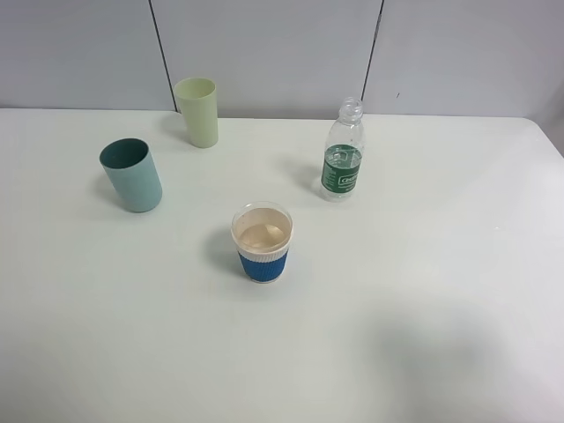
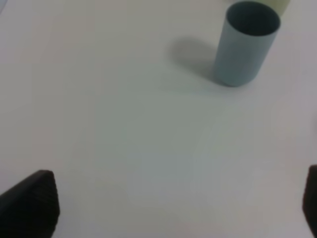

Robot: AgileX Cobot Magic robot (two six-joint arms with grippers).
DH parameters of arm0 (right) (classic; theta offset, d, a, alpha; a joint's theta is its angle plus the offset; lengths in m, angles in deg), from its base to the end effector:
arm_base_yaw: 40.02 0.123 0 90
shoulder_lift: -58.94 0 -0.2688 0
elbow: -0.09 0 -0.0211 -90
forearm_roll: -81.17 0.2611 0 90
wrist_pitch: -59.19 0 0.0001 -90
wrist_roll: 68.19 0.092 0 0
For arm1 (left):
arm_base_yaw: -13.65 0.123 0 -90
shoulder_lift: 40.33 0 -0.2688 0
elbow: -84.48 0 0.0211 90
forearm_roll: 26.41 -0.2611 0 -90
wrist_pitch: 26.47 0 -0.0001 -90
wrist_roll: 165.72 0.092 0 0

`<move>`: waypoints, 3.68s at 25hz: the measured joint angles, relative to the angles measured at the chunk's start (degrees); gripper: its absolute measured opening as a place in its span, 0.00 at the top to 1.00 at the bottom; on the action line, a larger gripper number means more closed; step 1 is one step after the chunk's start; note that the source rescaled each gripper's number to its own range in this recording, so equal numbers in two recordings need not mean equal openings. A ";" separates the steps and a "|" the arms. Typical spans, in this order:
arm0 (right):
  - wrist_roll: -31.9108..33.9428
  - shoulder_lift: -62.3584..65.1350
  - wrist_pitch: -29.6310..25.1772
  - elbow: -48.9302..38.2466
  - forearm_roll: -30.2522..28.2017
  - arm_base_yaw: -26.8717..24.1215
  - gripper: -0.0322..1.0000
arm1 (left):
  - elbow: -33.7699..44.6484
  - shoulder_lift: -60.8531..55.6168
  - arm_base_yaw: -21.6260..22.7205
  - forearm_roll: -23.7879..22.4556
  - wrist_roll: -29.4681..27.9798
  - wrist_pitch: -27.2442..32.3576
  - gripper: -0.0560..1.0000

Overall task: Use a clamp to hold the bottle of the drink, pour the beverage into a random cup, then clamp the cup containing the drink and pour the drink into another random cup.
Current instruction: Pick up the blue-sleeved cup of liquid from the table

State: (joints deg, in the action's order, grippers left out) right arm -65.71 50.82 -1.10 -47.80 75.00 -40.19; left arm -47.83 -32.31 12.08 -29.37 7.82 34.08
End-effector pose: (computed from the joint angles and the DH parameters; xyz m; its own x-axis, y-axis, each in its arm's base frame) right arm 0.0207 -0.0087 0.2840 -0.4417 -0.0089 -0.8971 0.0822 0.9953 -0.0503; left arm 0.0202 0.0036 0.2843 -0.4390 -0.0751 -0.8954 -0.0514 0.9970 -0.0584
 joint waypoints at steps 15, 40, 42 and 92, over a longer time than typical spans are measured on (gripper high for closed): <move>0.00 0.00 0.00 0.00 0.00 0.00 0.00 | 0.00 0.00 0.00 0.00 0.00 0.00 0.00; 0.00 0.00 0.00 0.00 0.00 0.00 0.00 | -1.28 15.50 0.00 2.55 4.04 -7.13 0.00; 0.00 0.00 0.00 0.00 0.00 0.00 0.00 | -1.41 18.85 0.00 3.35 5.38 -9.53 0.00; 0.00 0.00 0.00 0.00 0.00 0.00 0.00 | 9.92 77.29 -41.47 12.34 17.37 -64.40 0.00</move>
State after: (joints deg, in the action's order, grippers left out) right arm -65.71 50.82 -1.10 -47.80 75.00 -40.19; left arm -37.91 44.98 -29.40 -17.03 25.18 -30.31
